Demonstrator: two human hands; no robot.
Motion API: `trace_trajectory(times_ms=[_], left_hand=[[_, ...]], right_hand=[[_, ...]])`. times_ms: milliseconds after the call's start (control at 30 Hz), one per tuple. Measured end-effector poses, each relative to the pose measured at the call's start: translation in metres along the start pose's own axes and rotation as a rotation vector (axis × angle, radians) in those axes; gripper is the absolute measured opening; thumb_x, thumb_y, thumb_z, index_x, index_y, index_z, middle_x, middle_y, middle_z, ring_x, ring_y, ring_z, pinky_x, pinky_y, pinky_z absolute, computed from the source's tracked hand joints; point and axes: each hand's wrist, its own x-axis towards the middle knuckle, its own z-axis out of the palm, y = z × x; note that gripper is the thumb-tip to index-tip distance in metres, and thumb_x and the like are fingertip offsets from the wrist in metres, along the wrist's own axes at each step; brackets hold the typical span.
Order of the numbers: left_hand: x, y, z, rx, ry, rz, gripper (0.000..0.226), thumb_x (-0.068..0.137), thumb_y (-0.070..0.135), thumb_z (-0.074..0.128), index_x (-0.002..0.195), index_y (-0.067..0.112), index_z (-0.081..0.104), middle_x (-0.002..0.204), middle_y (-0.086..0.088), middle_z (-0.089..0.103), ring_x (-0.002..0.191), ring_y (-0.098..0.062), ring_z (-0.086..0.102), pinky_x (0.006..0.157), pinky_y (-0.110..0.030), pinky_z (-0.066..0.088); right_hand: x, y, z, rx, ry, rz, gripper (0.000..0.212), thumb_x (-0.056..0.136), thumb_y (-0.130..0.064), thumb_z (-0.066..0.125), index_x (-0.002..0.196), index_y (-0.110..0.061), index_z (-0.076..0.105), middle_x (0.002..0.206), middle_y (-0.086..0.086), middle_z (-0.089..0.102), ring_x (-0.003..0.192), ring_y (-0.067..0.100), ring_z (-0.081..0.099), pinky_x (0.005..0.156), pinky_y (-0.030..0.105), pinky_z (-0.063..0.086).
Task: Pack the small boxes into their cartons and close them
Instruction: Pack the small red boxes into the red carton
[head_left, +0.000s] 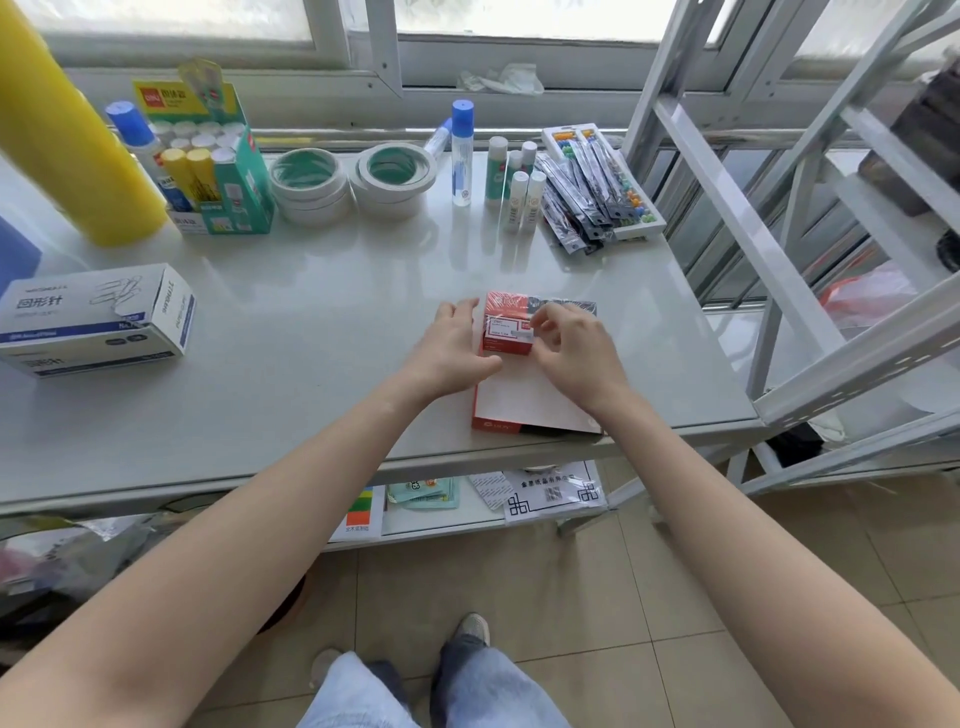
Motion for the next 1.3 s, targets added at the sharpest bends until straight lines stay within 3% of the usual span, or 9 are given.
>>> trace_trajectory(times_ms=[133,233,367,533,733,867,1000,1067,1300], left_hand=[[0.007,0.01,0.003,0.038,0.063,0.031,0.105,0.072,0.044,0.074,0.149,0.014,0.009,0.143,-0.015,0.027,0.135,-0.03,0.031,0.112,-0.041,0.028],[0.01,0.02,0.013,0.055,0.072,0.0,0.113,0.069,0.054,0.072,0.15,0.012,0.006,0.145,-0.016,0.025,0.137,-0.032,0.028,0.113,-0.041,0.026],[0.013,0.028,0.025,0.086,0.16,-0.052,0.104,0.073,0.047,0.07,0.148,0.007,0.009,0.144,-0.015,0.03,0.133,-0.032,0.03,0.108,-0.039,0.03],[0.013,0.025,0.029,0.107,0.282,-0.069,0.09,0.072,0.036,0.067,0.143,0.004,0.023,0.136,-0.014,0.042,0.127,-0.031,0.038,0.103,-0.037,0.035],[0.012,0.018,0.023,0.087,0.331,-0.075,0.088,0.075,0.033,0.066,0.145,0.01,0.016,0.126,-0.015,0.053,0.122,-0.032,0.042,0.091,-0.041,0.041],[0.013,0.01,0.016,-0.025,0.224,-0.083,0.1,0.078,0.039,0.068,0.15,0.017,0.002,0.141,-0.012,0.046,0.131,-0.031,0.035,0.103,-0.039,0.034],[0.005,0.003,0.005,-0.034,0.179,-0.145,0.118,0.068,0.045,0.078,0.149,0.011,0.0,0.153,-0.013,0.023,0.142,-0.03,0.02,0.115,-0.04,0.02],[0.0,-0.004,0.001,-0.054,0.187,-0.198,0.113,0.068,0.036,0.079,0.149,0.008,0.005,0.15,-0.014,0.023,0.142,-0.029,0.021,0.116,-0.038,0.021],[-0.026,-0.028,-0.024,-0.278,0.32,-0.24,0.083,0.074,0.014,0.07,0.144,0.005,0.026,0.147,-0.01,0.039,0.137,-0.022,0.034,0.112,-0.03,0.029]], right_hand=[[-0.003,0.012,-0.013,0.013,0.109,0.117,0.031,0.083,-0.009,0.052,0.113,-0.006,0.054,0.112,0.017,0.051,0.103,0.033,0.052,0.091,0.038,0.044],[-0.006,0.02,-0.016,0.062,0.04,0.256,0.046,0.083,-0.015,0.057,0.124,-0.005,0.039,0.124,0.018,0.037,0.108,0.037,0.049,0.095,0.037,0.04],[-0.01,0.022,-0.017,0.109,-0.09,0.396,0.055,0.084,-0.021,0.057,0.13,-0.006,0.03,0.131,0.017,0.033,0.109,0.04,0.051,0.093,0.037,0.04],[-0.016,0.022,-0.02,0.088,-0.138,0.375,0.051,0.082,-0.024,0.058,0.125,-0.008,0.035,0.121,0.016,0.045,0.103,0.035,0.054,0.086,0.035,0.04],[-0.017,0.016,-0.019,0.144,-0.163,0.364,0.051,0.077,-0.029,0.059,0.12,-0.011,0.04,0.105,0.018,0.06,0.095,0.036,0.061,0.086,0.047,0.051],[-0.014,0.011,-0.012,0.175,-0.148,0.346,0.045,0.077,-0.027,0.059,0.115,-0.008,0.045,0.102,0.017,0.064,0.093,0.037,0.063,0.08,0.053,0.054],[-0.011,0.003,-0.008,0.184,-0.146,0.342,0.048,0.084,-0.034,0.056,0.122,-0.007,0.043,0.109,0.017,0.06,0.101,0.036,0.059,0.089,0.047,0.05],[-0.009,-0.002,-0.006,0.166,-0.154,0.336,0.047,0.084,-0.027,0.055,0.125,-0.008,0.042,0.114,0.017,0.059,0.106,0.034,0.055,0.09,0.037,0.045],[-0.002,-0.044,0.012,0.216,-0.172,0.259,0.045,0.079,-0.013,0.053,0.123,-0.008,0.048,0.114,0.015,0.062,0.11,0.032,0.056,0.094,0.04,0.045]])
